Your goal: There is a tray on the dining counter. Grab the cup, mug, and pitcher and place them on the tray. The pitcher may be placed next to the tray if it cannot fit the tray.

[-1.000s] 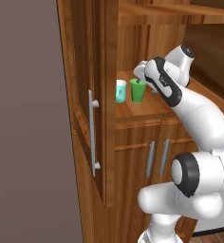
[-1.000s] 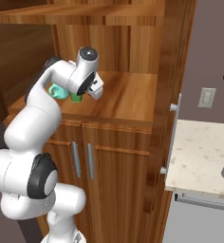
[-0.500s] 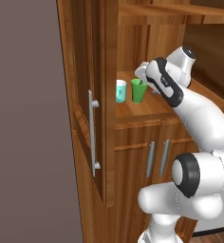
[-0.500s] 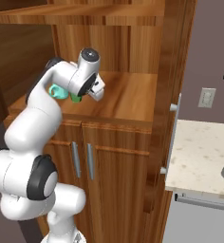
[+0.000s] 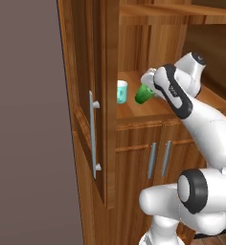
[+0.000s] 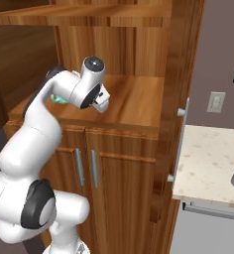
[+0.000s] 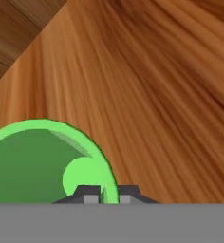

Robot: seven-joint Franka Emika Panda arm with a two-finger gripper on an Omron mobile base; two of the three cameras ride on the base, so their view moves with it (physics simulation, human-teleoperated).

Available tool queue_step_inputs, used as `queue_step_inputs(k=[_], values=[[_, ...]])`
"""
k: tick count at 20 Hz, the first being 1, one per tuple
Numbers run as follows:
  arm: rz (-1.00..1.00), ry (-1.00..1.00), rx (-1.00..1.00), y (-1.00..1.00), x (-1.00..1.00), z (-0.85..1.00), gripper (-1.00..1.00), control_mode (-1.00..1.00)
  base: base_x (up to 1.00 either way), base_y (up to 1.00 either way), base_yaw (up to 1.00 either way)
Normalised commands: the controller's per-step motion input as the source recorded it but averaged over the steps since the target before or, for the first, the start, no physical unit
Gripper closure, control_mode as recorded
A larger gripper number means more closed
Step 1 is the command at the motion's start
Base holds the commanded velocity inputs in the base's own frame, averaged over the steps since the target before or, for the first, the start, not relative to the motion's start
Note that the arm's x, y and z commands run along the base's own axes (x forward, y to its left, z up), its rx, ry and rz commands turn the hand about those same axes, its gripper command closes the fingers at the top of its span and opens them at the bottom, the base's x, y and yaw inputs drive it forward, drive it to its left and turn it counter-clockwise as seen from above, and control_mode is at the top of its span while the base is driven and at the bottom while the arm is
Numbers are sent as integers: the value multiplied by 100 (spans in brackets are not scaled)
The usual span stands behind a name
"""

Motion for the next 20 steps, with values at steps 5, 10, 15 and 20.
queue_step_inputs(k=[5,10,15,20], values=[[0,2,0,0,-34,-7,100,-100,0,0,0],[0,0,0,0,-69,71,100,-100,0,0,0],[0,0,-2,0,-84,77,100,-100,0,0,0],[0,10,-17,-5,-93,11,100,-100,0,0,0]])
